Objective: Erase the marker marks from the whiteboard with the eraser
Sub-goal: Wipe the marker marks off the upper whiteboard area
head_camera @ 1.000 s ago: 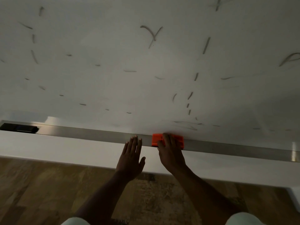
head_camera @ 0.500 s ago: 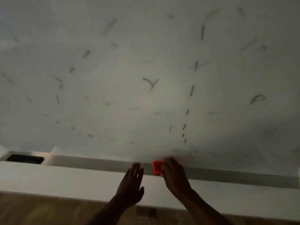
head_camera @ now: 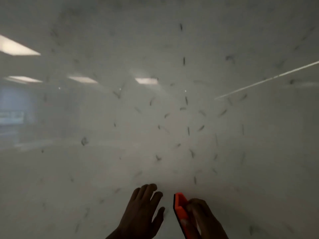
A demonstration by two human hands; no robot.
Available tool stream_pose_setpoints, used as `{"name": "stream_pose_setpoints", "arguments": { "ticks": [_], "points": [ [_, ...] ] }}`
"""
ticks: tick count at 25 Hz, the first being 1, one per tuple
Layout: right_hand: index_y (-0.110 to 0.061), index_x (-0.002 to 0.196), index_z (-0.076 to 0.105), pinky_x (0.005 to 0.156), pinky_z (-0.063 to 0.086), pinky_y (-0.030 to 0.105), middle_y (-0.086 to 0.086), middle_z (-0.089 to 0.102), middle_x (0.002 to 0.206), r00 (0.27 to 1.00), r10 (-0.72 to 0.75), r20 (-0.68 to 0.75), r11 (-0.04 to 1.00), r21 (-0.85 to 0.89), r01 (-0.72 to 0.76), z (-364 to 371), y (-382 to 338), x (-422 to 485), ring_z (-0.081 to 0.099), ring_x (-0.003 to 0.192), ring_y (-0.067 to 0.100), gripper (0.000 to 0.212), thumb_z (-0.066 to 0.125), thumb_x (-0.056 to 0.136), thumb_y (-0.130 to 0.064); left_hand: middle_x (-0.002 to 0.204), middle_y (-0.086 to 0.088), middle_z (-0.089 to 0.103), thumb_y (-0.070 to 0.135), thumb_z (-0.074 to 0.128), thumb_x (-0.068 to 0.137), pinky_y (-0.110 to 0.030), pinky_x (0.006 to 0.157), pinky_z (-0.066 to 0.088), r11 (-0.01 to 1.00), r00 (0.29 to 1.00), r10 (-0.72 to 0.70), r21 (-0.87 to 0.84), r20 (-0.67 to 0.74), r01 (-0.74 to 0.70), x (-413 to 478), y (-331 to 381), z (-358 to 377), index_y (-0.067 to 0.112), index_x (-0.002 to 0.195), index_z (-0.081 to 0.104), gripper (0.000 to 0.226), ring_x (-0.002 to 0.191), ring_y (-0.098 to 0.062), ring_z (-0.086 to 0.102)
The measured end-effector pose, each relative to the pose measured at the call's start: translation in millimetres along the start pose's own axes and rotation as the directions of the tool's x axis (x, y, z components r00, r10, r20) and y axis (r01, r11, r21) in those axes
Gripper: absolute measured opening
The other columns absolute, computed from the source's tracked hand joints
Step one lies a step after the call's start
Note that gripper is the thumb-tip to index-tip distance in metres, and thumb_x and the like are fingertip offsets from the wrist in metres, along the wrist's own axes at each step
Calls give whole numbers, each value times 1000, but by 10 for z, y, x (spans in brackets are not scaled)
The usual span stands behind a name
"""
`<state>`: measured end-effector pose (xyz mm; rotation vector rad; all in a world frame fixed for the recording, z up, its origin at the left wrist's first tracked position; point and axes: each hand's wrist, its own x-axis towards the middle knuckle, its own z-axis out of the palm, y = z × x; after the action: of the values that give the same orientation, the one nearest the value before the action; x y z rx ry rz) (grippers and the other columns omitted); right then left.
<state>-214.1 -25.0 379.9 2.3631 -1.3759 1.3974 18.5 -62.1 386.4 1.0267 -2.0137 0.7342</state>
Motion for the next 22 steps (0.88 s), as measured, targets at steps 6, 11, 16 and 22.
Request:
{"name": "stream_pose_setpoints", "arguments": {
  "ticks": [6,11,16,22],
  "points": [
    [-37,123,63,78,56,28,-9,57,119,895,-367,-256,919,-247,306,-1058,-654,1276,63,95,11,36,51,93,-53,133,-10,57,40,58,95,-35,96,42,988,957,94,141,-274,-57,1449,-470,-1057,14,122,65,39,118,-27,55],
    [-25,132,62,76,56,33,1,56,121,780,-496,-381,844,-422,331,-1570,-1077,2247,58,96,20,42,51,98,-47,139,-20,57,37,53,97,-46,100,47,964,936,103,264,-337,-11,2171,-945,-1635,3,128,65,47,124,-38,56],
    [-22,128,62,73,55,37,7,56,119,709,-560,-428,786,-546,291,-1660,-1398,3072,57,94,27,39,54,97,-44,153,-26,45,38,42,100,-54,112,43,959,924,-50,240,-380,150,2617,-1518,-2010,-1,144,53,61,141,-43,46],
    [-21,130,59,81,50,39,11,55,121,694,-573,-436,714,-681,163,-1678,-1738,3898,56,102,31,41,58,96,-43,172,-9,3,38,32,109,-44,129,13,952,945,-9,287,-326,109,3303,-1949,-2226,13,163,17,62,159,-25,1]
  ]
}}
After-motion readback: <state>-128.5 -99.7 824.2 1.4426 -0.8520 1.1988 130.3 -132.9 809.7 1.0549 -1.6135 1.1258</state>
